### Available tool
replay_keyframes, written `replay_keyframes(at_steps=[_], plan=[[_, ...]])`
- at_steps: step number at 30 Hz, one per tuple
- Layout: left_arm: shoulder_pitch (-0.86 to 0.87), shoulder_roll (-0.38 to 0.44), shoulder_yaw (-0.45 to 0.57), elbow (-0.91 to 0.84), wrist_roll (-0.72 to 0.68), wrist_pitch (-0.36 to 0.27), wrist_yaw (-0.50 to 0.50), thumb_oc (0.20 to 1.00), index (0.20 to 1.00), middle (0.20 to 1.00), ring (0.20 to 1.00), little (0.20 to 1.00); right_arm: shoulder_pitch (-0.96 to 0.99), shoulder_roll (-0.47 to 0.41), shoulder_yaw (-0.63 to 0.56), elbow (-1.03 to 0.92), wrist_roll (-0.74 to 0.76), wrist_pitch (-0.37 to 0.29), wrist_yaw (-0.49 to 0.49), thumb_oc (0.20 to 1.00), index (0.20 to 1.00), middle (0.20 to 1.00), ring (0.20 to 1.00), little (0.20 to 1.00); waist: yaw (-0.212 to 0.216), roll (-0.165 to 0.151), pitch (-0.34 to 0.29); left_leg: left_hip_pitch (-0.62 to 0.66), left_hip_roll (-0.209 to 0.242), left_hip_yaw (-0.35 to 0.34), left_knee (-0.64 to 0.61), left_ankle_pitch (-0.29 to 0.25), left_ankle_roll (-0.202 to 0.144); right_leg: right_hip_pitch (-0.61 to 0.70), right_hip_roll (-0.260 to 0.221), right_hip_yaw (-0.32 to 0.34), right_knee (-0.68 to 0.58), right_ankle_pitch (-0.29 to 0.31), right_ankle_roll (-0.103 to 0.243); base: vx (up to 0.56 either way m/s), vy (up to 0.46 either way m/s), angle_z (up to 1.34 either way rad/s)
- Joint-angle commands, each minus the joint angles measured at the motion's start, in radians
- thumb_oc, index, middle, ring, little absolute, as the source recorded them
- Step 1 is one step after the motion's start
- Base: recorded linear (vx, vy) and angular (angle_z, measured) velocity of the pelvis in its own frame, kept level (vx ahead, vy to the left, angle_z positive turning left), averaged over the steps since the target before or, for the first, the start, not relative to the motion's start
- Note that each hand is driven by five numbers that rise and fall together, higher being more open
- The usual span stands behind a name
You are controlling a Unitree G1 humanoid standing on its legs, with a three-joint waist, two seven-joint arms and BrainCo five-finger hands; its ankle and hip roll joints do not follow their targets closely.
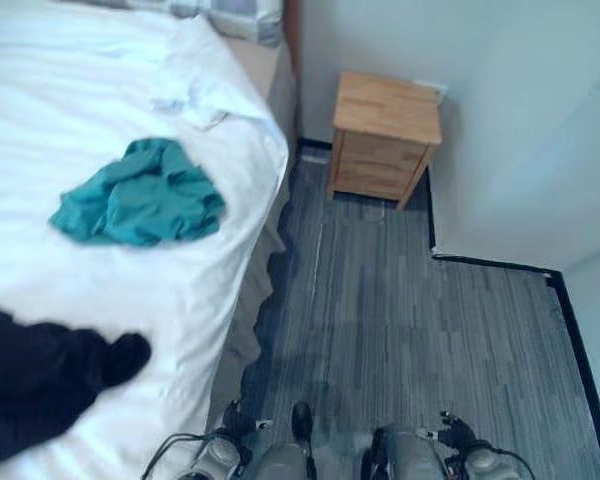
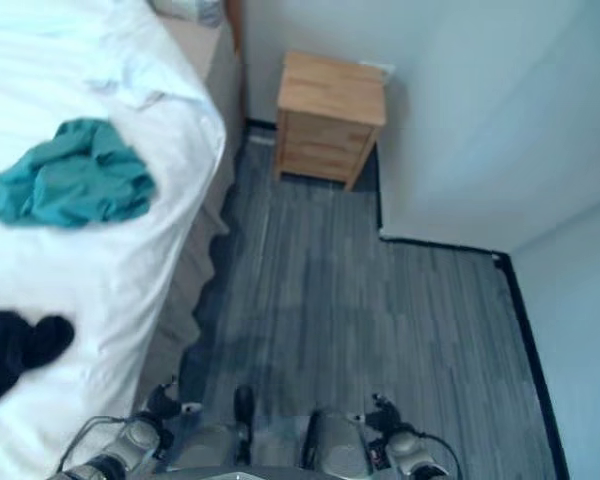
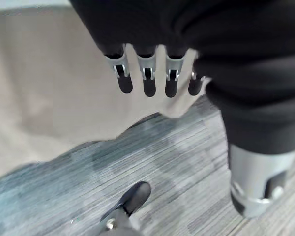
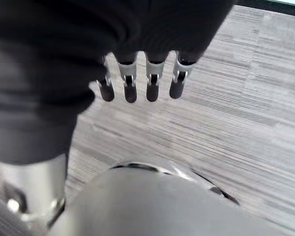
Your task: Tidy up the quilt and then pick up the clothes from the bed and put them into the laundry hamper.
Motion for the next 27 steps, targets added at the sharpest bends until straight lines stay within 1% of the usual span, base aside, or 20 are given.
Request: replay_keyframes(at_steps=[1, 2, 3, 4, 6, 8, 10, 12, 14, 16, 17, 19, 20, 21, 22, 23, 24, 25, 26, 27], plan=[[-0.056, 0.012, -0.004, 0.011, 0.064, -0.012, 0.013, 1.0, 1.0, 1.0, 1.0, 1.0, -0.008, 0.001, -0.015, -0.001, 0.001, -0.01, -0.006, 1.0, 1.0, 1.0, 1.0, 1.0, -0.011, 0.013, 0.025, 0.027, -0.008, -0.057, -0.004, -0.059, -0.066, 0.103, 0.063, -0.062, -0.249, 0.072, -0.005, 0.55, -0.133, 0.39], [-0.074, 0.018, -0.018, -0.001, 0.079, -0.019, 0.012, 1.0, 1.0, 1.0, 1.0, 1.0, -0.001, -0.001, -0.039, 0.006, 0.041, -0.012, -0.006, 1.0, 1.0, 1.0, 1.0, 1.0, -0.037, 0.009, 0.018, 0.072, -0.011, -0.066, -0.004, -0.101, -0.09, 0.106, 0.057, -0.07, -0.54, 0.08, -0.009, 0.57, -0.158, 0.47], [-0.081, 0.019, -0.02, -0.001, 0.087, -0.025, 0.011, 1.0, 1.0, 1.0, 1.0, 1.0, 0.002, 0.0, -0.047, 0.009, 0.05, -0.012, -0.009, 1.0, 1.0, 1.0, 1.0, 1.0, -0.046, 0.005, 0.009, 0.082, -0.011, -0.065, -0.004, -0.117, -0.102, 0.095, 0.043, -0.066, -0.639, 0.096, -0.002, 0.58, -0.161, 0.47], [-0.081, 0.018, -0.02, 0.0, 0.087, -0.025, 0.011, 1.0, 1.0, 1.0, 1.0, 1.0, 0.003, -0.001, -0.047, 0.009, 0.051, -0.012, -0.009, 1.0, 1.0, 1.0, 1.0, 1.0, -0.046, 0.009, 0.012, 0.087, -0.006, -0.066, -0.004, -0.121, -0.104, 0.107, 0.048, -0.069, -0.651, 0.101, -0.002, 0.41, -0.13, 0.57], [-0.08, 0.008, -0.023, 0.014, 0.114, -0.036, 0.001, 1.0, 1.0, 1.0, 1.0, 1.0, 0.012, 0.003, -0.059, 0.033, 0.038, -0.001, -0.002, 1.0, 1.0, 1.0, 1.0, 1.0, -0.061, 0.013, -0.007, 0.15, 0.012, -0.069, -0.004, -0.181, -0.125, 0.083, 0.021, -0.035, -0.746, 0.152, 0.017, 0.62, -0.168, 0.55], [-0.05, -0.006, -0.015, 0.025, 0.111, -0.034, 0.0, 1.0, 1.0, 1.0, 1.0, 1.0, 0.024, -0.002, -0.054, 0.038, 0.024, -0.004, 0.005, 1.0, 1.0, 1.0, 1.0, 1.0, -0.065, 0.02, -0.026, 0.206, 0.033, -0.067, 0.018, -0.183, -0.135, 0.115, 0.039, -0.026, -0.732, 0.163, -0.009, 0.61, -0.133, 0.31], [-0.03, -0.022, -0.013, 0.025, 0.103, -0.035, -0.003, 1.0, 1.0, 1.0, 1.0, 1.0, 0.022, -0.019, -0.049, 0.053, 0.018, -0.003, 0.009, 1.0, 1.0, 1.0, 1.0, 1.0, -0.057, 0.031, -0.026, 0.159, 0.053, -0.051, 0.213, -0.131, -0.158, 0.177, 0.067, -0.034, -0.764, 0.153, -0.035, 0.43, -0.154, 0.03], [-0.026, -0.027, -0.014, 0.009, 0.088, -0.036, -0.003, 1.0, 1.0, 1.0, 1.0, 1.0, 0.011, -0.032, -0.026, 0.037, 0.001, -0.003, 0.006, 1.0, 1.0, 1.0, 1.0, 1.0, -0.028, 0.013, -0.007, 0.024, 0.054, -0.086, 0.497, -0.04, -0.167, 0.252, 0.075, -0.041, -0.792, 0.135, -0.076, 0.36, -0.202, -0.09], [-0.036, -0.026, -0.02, -0.003, 0.068, -0.038, 0.006, 1.0, 1.0, 1.0, 1.0, 1.0, -0.011, -0.041, -0.002, 0.013, -0.01, -0.002, 0.005, 1.0, 1.0, 1.0, 1.0, 1.0, 0.004, -0.024, 0.015, -0.116, 0.037, -0.102, 0.656, -0.05, -0.143, 0.305, 0.059, -0.04, -0.81, 0.108, -0.092, 0.37, -0.151, -0.52], [-0.042, -0.036, -0.017, -0.015, 0.054, -0.042, 0.014, 1.0, 1.0, 1.0, 1.0, 1.0, -0.037, -0.046, 0.034, -0.001, -0.033, -0.003, 0.0, 1.0, 1.0, 1.0, 1.0, 1.0, 0.041, -0.03, 0.025, -0.182, 0.022, -0.063, 0.566, -0.102, -0.132, 0.357, 0.056, -0.037, -0.821, 0.076, -0.081, 0.44, 0.015, -0.38], [-0.039, -0.039, -0.018, -0.022, 0.055, -0.041, 0.011, 1.0, 1.0, 1.0, 1.0, 1.0, -0.036, -0.045, 0.039, -0.002, -0.04, -0.003, 0.002, 1.0, 1.0, 1.0, 1.0, 1.0, 0.048, -0.026, 0.016, -0.182, 0.019, -0.047, 0.486, -0.105, -0.128, 0.361, 0.055, -0.034, -0.821, 0.069, -0.076, 0.43, 0.125, -0.31], [-0.026, -0.051, -0.018, -0.024, 0.059, -0.043, 0.003, 1.0, 1.0, 1.0, 1.0, 1.0, -0.038, -0.049, 0.042, -0.001, -0.052, -0.005, -0.002, 1.0, 1.0, 1.0, 1.0, 1.0, 0.056, -0.011, -0.008, -0.167, 0.004, 0.028, 0.254, -0.062, -0.124, 0.391, 0.066, -0.049, -0.821, 0.037, -0.062, 0.4, 0.132, -0.26], [-0.023, -0.051, -0.018, -0.016, 0.066, -0.035, 0.004, 1.0, 1.0, 1.0, 1.0, 1.0, -0.046, -0.05, 0.036, -0.005, -0.052, -0.005, -0.006, 1.0, 1.0, 1.0, 1.0, 1.0, 0.059, -0.004, -0.013, -0.188, 0.016, 0.119, 0.197, -0.019, -0.129, 0.429, 0.087, -0.063, -0.821, 0.007, -0.066, 0.4, 0.086, -0.06], [-0.017, -0.053, -0.017, -0.009, 0.07, -0.034, 0.0, 1.0, 1.0, 1.0, 1.0, 1.0, -0.046, -0.045, 0.031, -0.01, -0.047, -0.006, -0.004, 1.0, 1.0, 1.0, 1.0, 1.0, 0.056, -0.004, -0.02, -0.162, 0.022, 0.184, 0.151, -0.019, -0.115, 0.438, 0.105, -0.061, -0.808, -0.01, -0.071, 0.36, 0.078, 0.31], [-0.017, -0.049, -0.015, -0.004, 0.075, -0.03, -0.004, 1.0, 1.0, 1.0, 1.0, 1.0, -0.041, -0.035, 0.032, -0.011, -0.05, -0.007, -0.008, 1.0, 1.0, 1.0, 1.0, 1.0, 0.062, -0.009, -0.025, -0.133, 0.019, 0.212, 0.12, -0.017, -0.102, 0.422, 0.109, -0.073, -0.738, -0.011, -0.068, 0.34, 0.09, 0.56], [0.001, -0.039, -0.005, -0.001, 0.074, -0.026, -0.003, 1.0, 1.0, 1.0, 1.0, 1.0, -0.04, -0.027, 0.041, -0.016, -0.05, -0.005, 0.001, 1.0, 1.0, 1.0, 1.0, 1.0, 0.075, -0.018, -0.037, -0.119, -0.008, 0.173, 0.114, -0.027, -0.085, 0.399, 0.112, -0.074, -0.644, -0.007, -0.053, 0.46, 0.143, 0.66], [0.011, -0.037, 0.01, 0.016, 0.074, -0.025, 0.0, 1.0, 1.0, 1.0, 1.0, 1.0, -0.041, -0.012, 0.028, -0.028, -0.048, -0.013, 0.006, 1.0, 1.0, 1.0, 1.0, 1.0, 0.063, -0.017, -0.03, -0.055, -0.024, 0.136, 0.086, -0.055, -0.058, 0.315, 0.072, -0.112, -0.389, 0.052, 0.037, 0.36, 0.109, 0.53], [0.011, -0.037, 0.01, 0.016, 0.074, -0.025, 0.0, 1.0, 1.0, 1.0, 1.0, 1.0, -0.041, -0.012, 0.027, -0.028, -0.048, -0.013, 0.006, 1.0, 1.0, 1.0, 1.0, 1.0, 0.063, -0.016, -0.032, -0.059, -0.022, 0.136, 0.086, -0.053, -0.058, 0.312, 0.074, -0.112, -0.39, 0.054, 0.037, 0.32, 0.111, 0.32], [0.018, -0.032, 0.019, 0.015, 0.069, -0.019, 0.005, 1.0, 1.0, 1.0, 1.0, 1.0, -0.045, -0.009, 0.028, -0.04, -0.045, -0.009, 0.01, 1.0, 1.0, 1.0, 1.0, 1.0, 0.058, -0.01, -0.024, -0.035, -0.027, 0.11, 0.082, -0.059, -0.045, 0.271, 0.053, -0.102, -0.296, 0.094, 0.06, 0.16, 0.036, 0.41], [0.016, -0.024, 0.026, 0.023, 0.066, -0.017, 0.011, 1.0, 1.0, 1.0, 1.0, 1.0, -0.053, -0.008, 0.026, -0.049, -0.042, -0.014, 0.006, 1.0, 1.0, 1.0, 1.0, 1.0, 0.053, -0.002, -0.016, -0.011, -0.023, 0.08, 0.062, -0.057, -0.037, 0.221, 0.051, -0.082, -0.2, 0.116, 0.057, 0.24, 0.035, 0.68]])
